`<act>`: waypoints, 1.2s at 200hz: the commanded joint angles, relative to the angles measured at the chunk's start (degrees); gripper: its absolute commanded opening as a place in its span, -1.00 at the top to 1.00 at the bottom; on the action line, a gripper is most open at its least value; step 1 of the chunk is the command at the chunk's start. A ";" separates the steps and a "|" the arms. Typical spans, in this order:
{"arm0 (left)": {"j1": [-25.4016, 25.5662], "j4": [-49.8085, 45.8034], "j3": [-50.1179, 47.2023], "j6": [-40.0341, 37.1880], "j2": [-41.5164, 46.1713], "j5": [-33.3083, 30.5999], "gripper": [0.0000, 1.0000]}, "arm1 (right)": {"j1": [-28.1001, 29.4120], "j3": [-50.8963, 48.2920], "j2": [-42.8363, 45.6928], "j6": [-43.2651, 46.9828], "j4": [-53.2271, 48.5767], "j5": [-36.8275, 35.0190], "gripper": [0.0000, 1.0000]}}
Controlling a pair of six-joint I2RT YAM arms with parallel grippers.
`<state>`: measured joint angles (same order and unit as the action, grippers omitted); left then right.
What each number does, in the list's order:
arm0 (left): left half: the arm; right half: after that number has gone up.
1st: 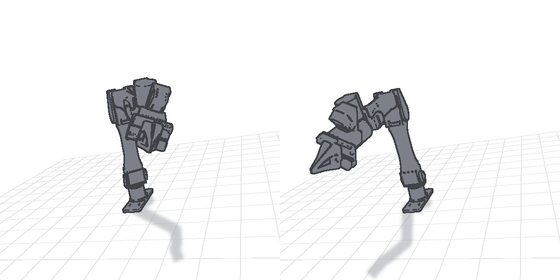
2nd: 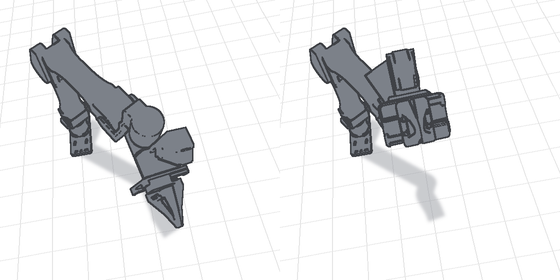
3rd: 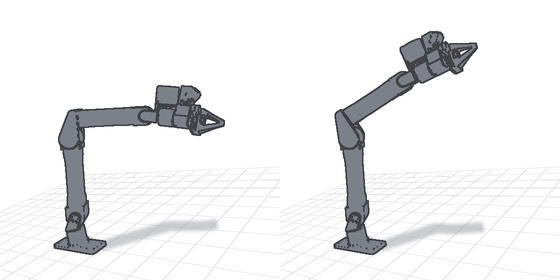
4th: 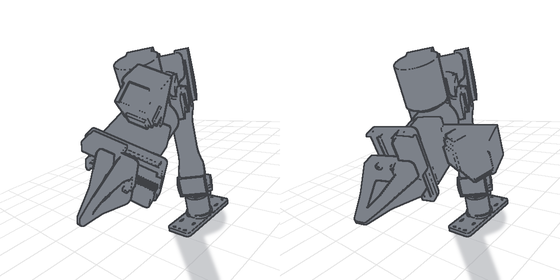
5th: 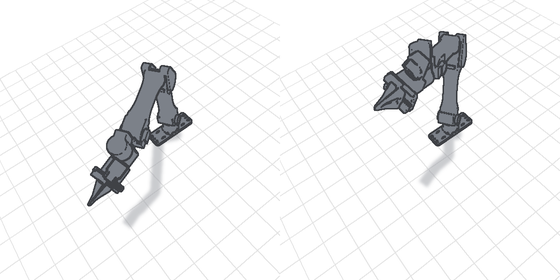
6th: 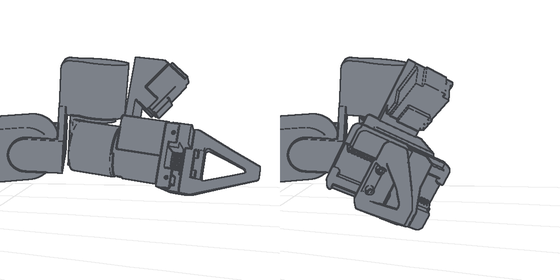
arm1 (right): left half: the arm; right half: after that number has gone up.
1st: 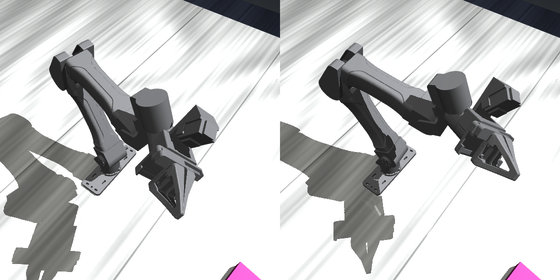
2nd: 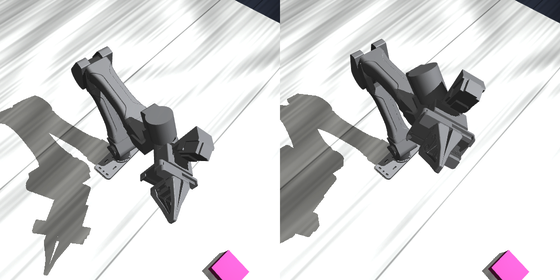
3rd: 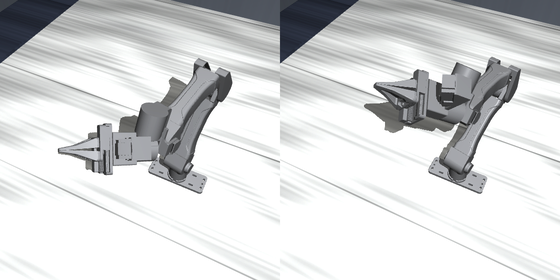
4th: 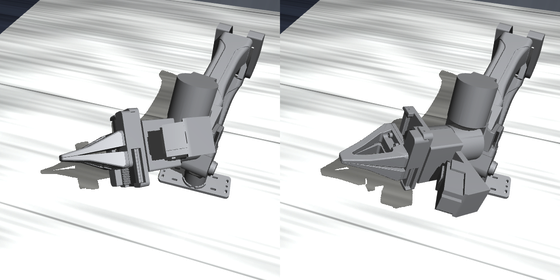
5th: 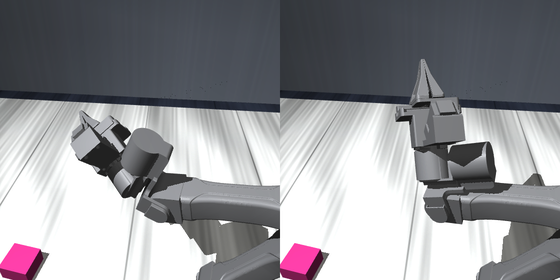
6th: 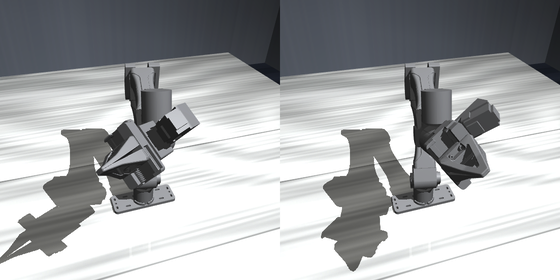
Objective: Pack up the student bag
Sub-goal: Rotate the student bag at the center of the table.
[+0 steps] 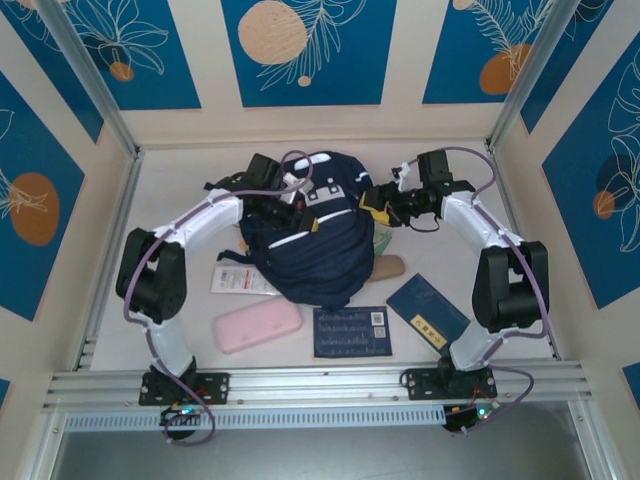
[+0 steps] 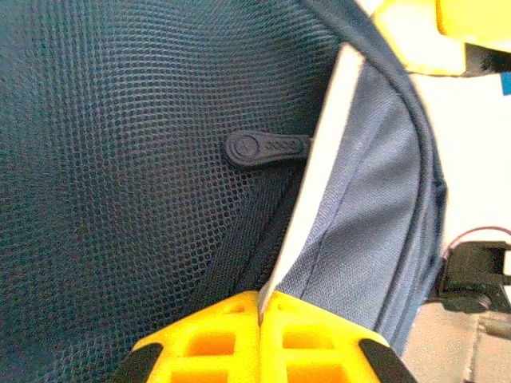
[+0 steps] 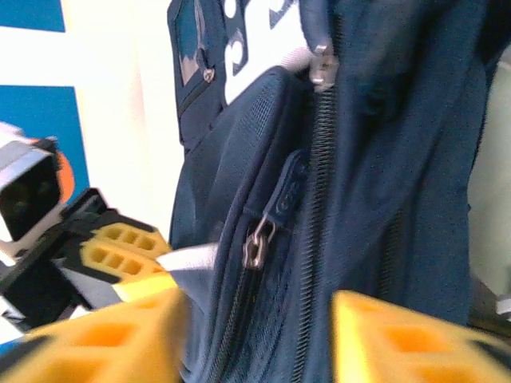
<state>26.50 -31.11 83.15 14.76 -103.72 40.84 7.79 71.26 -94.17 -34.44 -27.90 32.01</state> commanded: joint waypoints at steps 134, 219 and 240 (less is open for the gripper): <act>6.29 -6.09 18.28 21.66 13.38 -40.28 1.00 | 1.08 -14.61 28.92 -16.93 11.18 -2.74 -0.97; 8.26 -1.74 17.19 15.81 10.94 -32.07 1.00 | 6.37 -17.64 20.83 -18.72 18.29 -5.60 -0.98; 8.39 -2.10 18.06 13.12 10.00 -29.02 1.00 | 6.99 -17.83 18.66 -19.78 21.06 -3.44 -0.90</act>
<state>33.93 -39.86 98.08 32.49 -94.80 5.54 14.31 53.98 -73.52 -52.84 -11.22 26.81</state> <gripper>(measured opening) 0.040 0.975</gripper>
